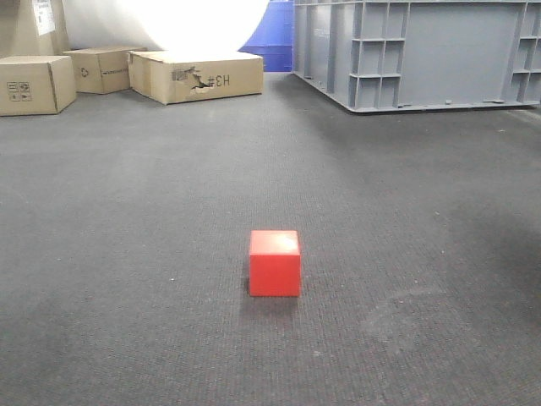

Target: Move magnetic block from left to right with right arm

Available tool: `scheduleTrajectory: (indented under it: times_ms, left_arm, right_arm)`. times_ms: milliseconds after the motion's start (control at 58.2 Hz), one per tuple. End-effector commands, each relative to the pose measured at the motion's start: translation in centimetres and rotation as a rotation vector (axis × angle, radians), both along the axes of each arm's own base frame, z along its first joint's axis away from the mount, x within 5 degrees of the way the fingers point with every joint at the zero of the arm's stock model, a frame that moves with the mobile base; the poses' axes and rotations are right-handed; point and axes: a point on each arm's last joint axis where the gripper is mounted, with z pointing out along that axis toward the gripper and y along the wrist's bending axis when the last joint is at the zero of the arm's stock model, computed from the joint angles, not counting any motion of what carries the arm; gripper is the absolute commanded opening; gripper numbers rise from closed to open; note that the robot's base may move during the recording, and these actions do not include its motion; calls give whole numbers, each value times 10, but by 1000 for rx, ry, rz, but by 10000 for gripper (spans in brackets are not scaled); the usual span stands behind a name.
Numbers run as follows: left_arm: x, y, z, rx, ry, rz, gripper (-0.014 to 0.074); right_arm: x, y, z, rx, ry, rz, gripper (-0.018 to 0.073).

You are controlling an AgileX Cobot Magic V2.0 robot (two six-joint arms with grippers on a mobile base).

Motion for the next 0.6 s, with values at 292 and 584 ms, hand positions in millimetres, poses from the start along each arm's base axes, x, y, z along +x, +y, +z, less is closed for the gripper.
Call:
scheduleTrajectory:
  times_ms: [292,584]
  left_arm:
    - [-1,1,6,-10,-87,3,-126]
    - [-1,1,6,-10,-87,3,-126]
  right_arm:
    - [-47,-23,8,-143,-699,-111,29]
    - [-95,-22,-3,-122,-837,-101,29]
